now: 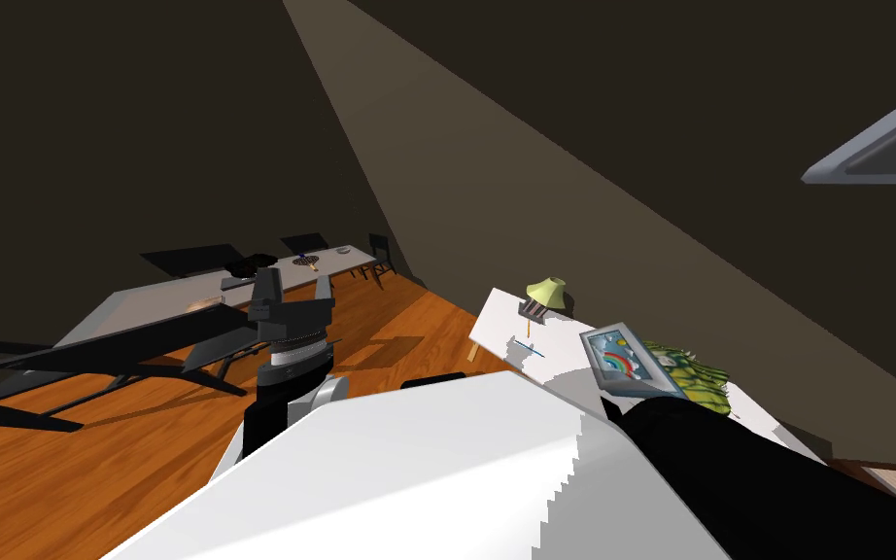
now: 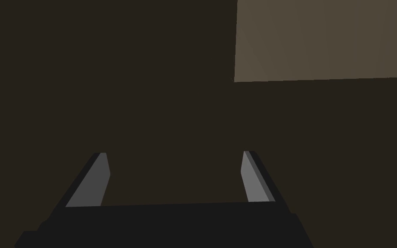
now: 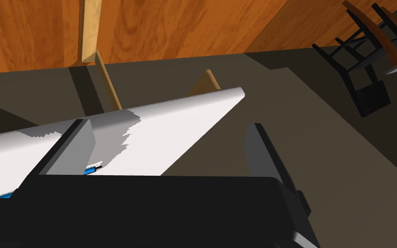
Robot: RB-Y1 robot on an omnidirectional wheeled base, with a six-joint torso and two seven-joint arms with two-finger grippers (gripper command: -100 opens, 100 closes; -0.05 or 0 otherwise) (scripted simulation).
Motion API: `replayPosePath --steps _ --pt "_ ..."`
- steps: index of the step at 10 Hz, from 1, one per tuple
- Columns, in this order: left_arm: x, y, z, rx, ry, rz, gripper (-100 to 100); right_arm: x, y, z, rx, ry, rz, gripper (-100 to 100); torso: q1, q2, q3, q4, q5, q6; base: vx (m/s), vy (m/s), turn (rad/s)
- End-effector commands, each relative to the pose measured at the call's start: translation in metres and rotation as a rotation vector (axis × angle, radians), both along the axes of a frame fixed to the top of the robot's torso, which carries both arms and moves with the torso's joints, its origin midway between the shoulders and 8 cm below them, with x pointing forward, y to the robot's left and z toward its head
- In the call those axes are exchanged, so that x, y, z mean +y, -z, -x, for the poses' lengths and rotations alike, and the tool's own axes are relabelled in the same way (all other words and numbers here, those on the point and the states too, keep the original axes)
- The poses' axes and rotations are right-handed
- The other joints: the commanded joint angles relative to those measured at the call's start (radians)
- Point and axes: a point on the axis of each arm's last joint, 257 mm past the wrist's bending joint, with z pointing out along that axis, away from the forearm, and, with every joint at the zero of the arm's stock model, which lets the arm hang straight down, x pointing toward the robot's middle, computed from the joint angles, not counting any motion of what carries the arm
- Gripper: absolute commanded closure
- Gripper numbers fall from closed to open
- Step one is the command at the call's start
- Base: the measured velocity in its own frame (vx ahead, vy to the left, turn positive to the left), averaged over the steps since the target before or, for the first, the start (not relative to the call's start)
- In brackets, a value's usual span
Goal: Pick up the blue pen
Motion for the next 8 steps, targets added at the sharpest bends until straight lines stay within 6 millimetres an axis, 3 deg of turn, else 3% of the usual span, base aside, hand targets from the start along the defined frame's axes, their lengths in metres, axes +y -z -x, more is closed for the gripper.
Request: replayPosePath --steps 1,8 --pt "0.0 0.0 0.0 0.0 0.0 0.0 0 0.0 0.0 0.0 0.0 0.0 0.0 -100 0.0 0.0 0.0 0.0 0.0 0.0 0.005 -0.005 -0.016" --pt "0.0 0.0 0.0 0.0 0.0 0.0 0 -0.043 0.022 0.049 0.104 -0.076 0.117 -100 0.001 0.0 0.0 0.0 0.0 0.0 -0.014 0.035 0.121"
